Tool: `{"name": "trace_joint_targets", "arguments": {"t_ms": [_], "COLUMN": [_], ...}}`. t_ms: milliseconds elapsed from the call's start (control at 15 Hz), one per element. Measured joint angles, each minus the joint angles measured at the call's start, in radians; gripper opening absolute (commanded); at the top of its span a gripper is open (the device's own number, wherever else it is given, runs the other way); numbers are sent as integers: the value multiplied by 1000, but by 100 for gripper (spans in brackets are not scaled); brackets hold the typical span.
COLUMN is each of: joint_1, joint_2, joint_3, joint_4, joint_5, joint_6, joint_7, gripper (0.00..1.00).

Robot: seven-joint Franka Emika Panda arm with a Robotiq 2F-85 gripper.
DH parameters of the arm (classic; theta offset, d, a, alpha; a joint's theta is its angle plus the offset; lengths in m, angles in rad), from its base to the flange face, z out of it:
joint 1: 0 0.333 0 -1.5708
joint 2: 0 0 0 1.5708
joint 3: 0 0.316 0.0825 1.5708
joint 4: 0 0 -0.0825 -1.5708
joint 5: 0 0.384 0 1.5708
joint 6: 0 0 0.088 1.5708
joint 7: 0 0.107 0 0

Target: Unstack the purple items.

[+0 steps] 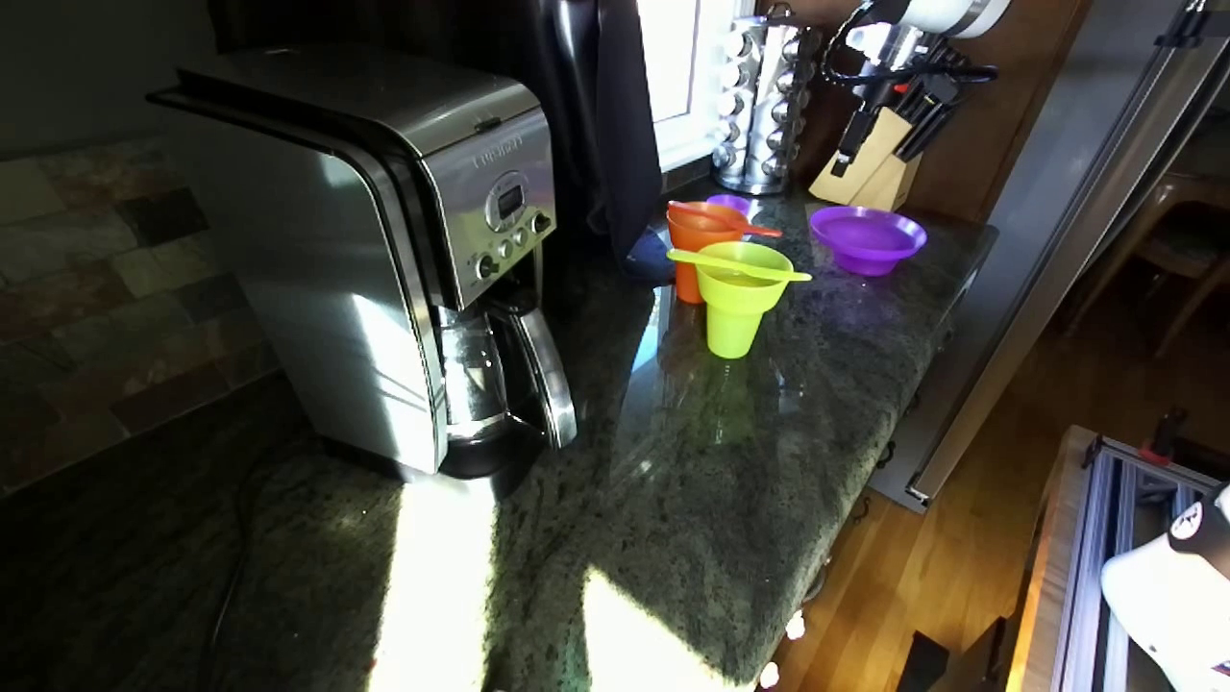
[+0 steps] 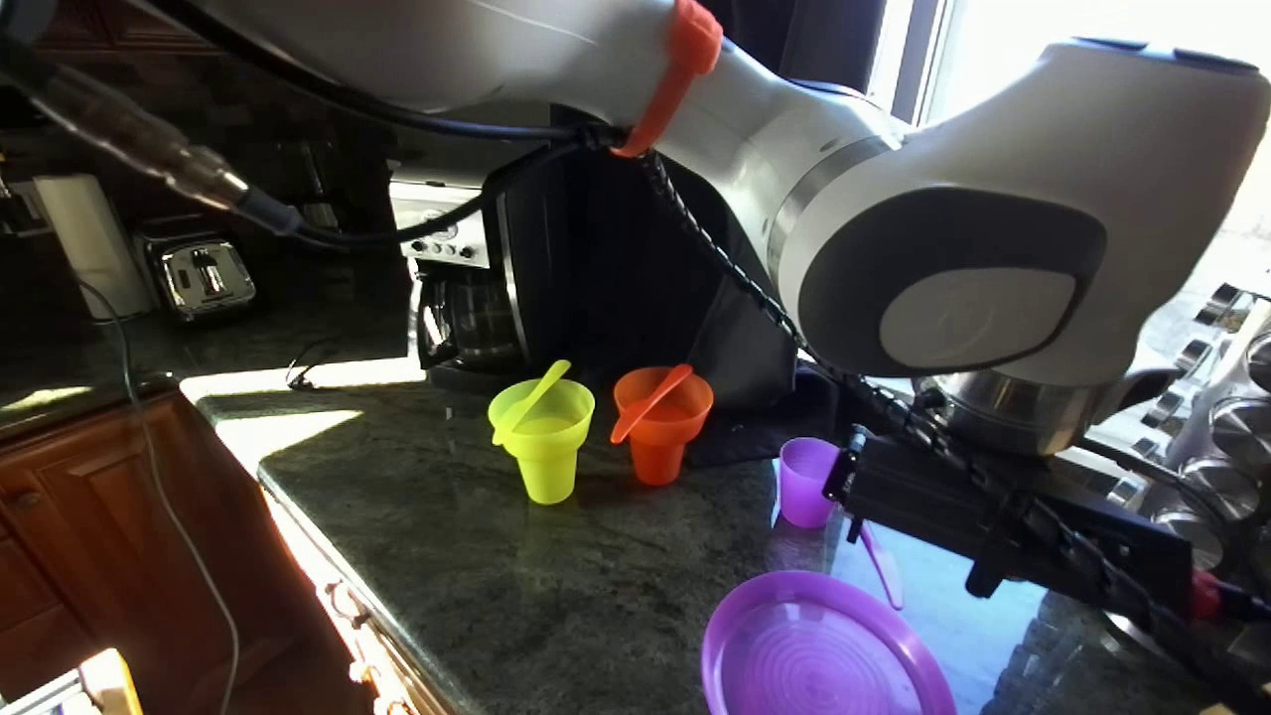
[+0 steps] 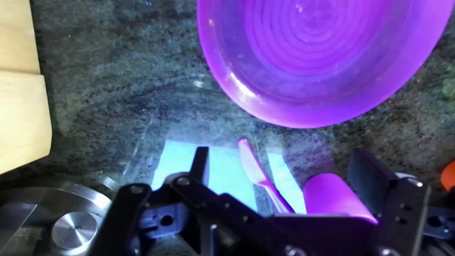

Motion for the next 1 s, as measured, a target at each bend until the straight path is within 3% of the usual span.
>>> {"name": "trace_joint_targets", "arguments": {"t_ms": [533,1000], "joint_1": [-29,-40], "joint_2": [-17,17], "joint_3": [-39,-43], "joint_4": [-63,-59], "joint_5": [44,57], "joint_6": [28,28], "joint_7": [-226,-310], "gripper": [100,100]}}
